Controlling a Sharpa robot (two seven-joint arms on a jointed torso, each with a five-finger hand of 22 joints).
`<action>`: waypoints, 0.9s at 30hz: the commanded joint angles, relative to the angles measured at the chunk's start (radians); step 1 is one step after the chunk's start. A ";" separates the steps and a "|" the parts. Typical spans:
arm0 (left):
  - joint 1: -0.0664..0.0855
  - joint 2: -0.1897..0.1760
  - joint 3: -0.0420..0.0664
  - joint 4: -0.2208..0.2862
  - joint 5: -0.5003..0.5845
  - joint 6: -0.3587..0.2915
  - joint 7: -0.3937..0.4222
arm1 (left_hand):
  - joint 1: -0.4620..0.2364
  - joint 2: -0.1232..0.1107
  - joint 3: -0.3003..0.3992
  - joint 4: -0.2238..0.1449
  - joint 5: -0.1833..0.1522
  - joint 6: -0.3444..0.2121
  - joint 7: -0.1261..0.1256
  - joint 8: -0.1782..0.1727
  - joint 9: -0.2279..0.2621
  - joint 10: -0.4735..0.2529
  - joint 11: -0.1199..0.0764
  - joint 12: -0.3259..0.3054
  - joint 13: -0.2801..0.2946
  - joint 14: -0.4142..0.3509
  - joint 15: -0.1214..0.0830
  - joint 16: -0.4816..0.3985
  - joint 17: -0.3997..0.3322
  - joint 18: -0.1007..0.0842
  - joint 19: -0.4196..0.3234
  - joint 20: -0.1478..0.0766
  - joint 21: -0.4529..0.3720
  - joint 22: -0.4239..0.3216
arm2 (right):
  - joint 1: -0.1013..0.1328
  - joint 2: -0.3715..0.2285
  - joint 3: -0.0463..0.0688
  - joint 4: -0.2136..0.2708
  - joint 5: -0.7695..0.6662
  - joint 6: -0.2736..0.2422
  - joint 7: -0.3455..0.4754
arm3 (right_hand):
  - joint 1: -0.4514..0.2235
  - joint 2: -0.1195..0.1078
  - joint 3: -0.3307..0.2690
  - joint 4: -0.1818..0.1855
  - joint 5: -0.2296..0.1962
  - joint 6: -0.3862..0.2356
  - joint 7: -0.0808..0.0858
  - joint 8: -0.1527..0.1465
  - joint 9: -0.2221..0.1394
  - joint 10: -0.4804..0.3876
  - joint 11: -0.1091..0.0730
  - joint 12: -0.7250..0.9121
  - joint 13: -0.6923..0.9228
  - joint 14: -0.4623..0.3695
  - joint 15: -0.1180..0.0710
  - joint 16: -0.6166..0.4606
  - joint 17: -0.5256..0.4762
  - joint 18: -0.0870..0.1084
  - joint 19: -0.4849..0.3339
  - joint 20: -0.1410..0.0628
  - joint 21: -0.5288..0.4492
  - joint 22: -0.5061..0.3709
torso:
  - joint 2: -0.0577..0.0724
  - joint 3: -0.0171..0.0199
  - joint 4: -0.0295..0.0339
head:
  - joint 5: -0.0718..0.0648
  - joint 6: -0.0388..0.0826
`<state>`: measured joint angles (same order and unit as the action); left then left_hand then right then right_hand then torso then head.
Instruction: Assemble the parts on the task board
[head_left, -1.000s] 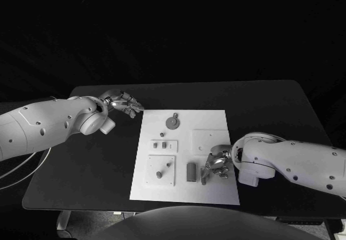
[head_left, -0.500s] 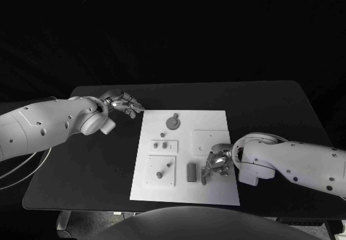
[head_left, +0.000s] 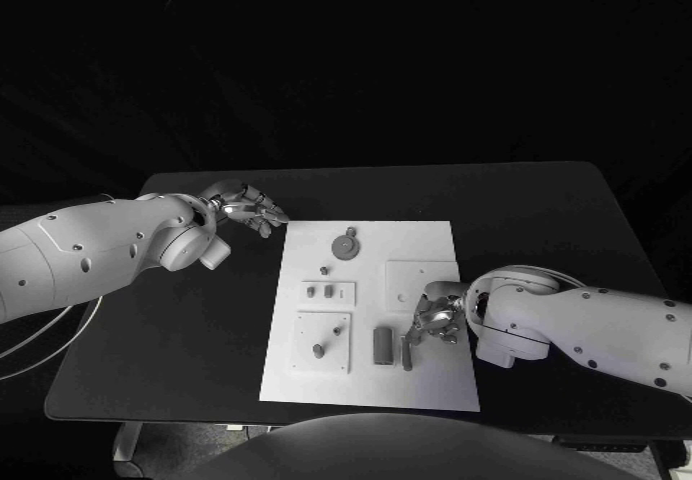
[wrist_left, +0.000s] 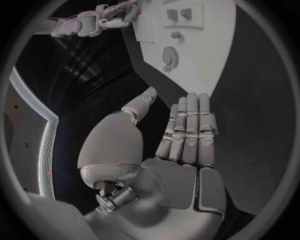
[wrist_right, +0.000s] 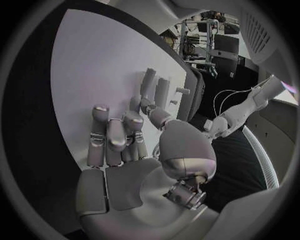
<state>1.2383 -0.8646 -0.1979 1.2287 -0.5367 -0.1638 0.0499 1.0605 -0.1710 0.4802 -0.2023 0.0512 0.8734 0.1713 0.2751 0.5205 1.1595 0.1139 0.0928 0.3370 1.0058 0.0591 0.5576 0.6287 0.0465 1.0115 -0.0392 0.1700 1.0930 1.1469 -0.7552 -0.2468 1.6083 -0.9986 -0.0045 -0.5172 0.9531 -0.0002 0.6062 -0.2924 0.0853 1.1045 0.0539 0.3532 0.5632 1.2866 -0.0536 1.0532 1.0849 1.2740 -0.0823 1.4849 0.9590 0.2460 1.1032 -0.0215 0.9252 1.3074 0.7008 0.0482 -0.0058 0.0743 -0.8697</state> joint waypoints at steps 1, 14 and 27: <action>0.001 0.000 0.000 0.002 -0.003 0.013 0.002 | -0.003 -0.001 -0.002 0.004 0.000 0.004 -0.001 0.004 -0.001 0.007 0.002 -0.002 0.001 0.009 0.000 -0.005 0.001 0.014 0.005 -0.001 -0.006 0.002 | -0.001 -0.009 0.000 0.009 -0.029 -0.004 0.017 | -0.003 -0.001 0.006 0.000 -0.004 0.005 0.002 -0.003 0.001 0.007 0.000 0.000 0.001 0.007 0.001 0.002 0.000 0.016 0.006 -0.001 0.005 0.016 | 0.000 -0.0008 -0.0007 | 0.000 0.001; 0.001 -0.002 0.000 0.003 -0.003 0.013 0.002 | -0.004 -0.001 -0.002 0.005 0.000 0.004 -0.001 0.004 -0.002 0.007 0.002 -0.002 0.001 0.009 0.000 -0.006 0.003 0.014 0.005 -0.001 -0.006 0.002 | 0.006 -0.073 0.004 0.085 -0.028 0.091 0.072 | -0.008 -0.037 0.004 0.002 -0.004 0.007 0.000 -0.001 0.002 0.010 -0.001 0.001 0.001 0.009 -0.001 0.000 -0.002 0.016 0.011 -0.003 0.006 0.014 | 0.000 -0.0008 -0.0011 | -0.003 0.008; 0.001 -0.004 0.000 0.005 -0.003 0.016 0.001 | -0.004 -0.001 -0.002 0.005 0.000 0.005 -0.001 0.004 -0.002 0.007 0.002 -0.002 0.001 0.009 0.000 -0.007 0.004 0.014 0.005 -0.001 -0.006 0.002 | 0.003 -0.080 0.002 0.097 -0.190 0.180 0.072 | -0.020 -0.156 0.031 0.046 -0.004 0.018 -0.002 0.004 0.000 0.017 -0.003 0.000 0.000 0.018 0.000 -0.003 0.003 0.016 0.025 -0.004 0.000 0.009 | 0.000 0.0001 -0.0012 | -0.005 0.009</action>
<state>1.2383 -0.8697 -0.1983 1.2304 -0.5380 -0.1619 0.0474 1.0605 -0.1710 0.4802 -0.2023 0.0512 0.8734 0.1713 0.2751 0.5198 1.1595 0.1139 0.0928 0.3376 1.0058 0.0591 0.5576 0.6315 0.0452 1.0115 -0.0392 0.1700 1.0936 1.1521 -0.8372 -0.2441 1.7049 -1.1126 0.1207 -0.4558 0.9321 -0.1534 0.6384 -0.2479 0.0852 1.1157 0.0501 0.3532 0.5639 1.2976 -0.0573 1.0532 1.0849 1.2864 -0.0805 1.4850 0.9605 0.2467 1.1242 -0.0253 0.9251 1.3073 0.7006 0.0480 -0.0071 0.0694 -0.8612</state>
